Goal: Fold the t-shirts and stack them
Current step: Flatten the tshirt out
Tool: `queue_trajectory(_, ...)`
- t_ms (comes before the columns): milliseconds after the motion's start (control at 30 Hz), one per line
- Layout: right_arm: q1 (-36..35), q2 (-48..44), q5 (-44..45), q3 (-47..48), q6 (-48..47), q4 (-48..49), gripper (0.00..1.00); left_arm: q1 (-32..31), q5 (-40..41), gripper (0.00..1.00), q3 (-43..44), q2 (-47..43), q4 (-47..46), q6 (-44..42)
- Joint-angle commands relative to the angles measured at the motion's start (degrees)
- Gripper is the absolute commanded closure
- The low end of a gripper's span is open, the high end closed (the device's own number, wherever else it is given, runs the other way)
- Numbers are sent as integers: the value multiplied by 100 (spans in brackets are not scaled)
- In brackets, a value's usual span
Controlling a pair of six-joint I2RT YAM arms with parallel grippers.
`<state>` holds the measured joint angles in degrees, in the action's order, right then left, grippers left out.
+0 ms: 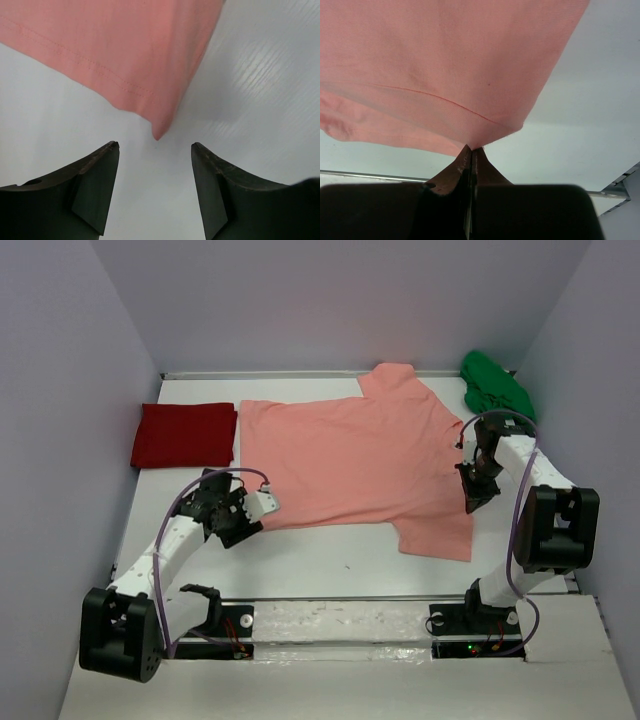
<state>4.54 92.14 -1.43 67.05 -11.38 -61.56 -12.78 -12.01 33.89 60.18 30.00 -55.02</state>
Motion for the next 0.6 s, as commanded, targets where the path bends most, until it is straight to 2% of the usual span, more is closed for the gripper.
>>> queue_trajectory(0,30,-108,117,37,-67,-93,100,-76,-161,29,144,63,103,-87)
queue_trajectory(233,30,-56,328,45,-67,-84,100,-155,-240,33,-5,494,-161,-44)
queue_trajectory(567,30,-3,363,45,-93,-84,100,-269,-187,32,-137,819,-680,159)
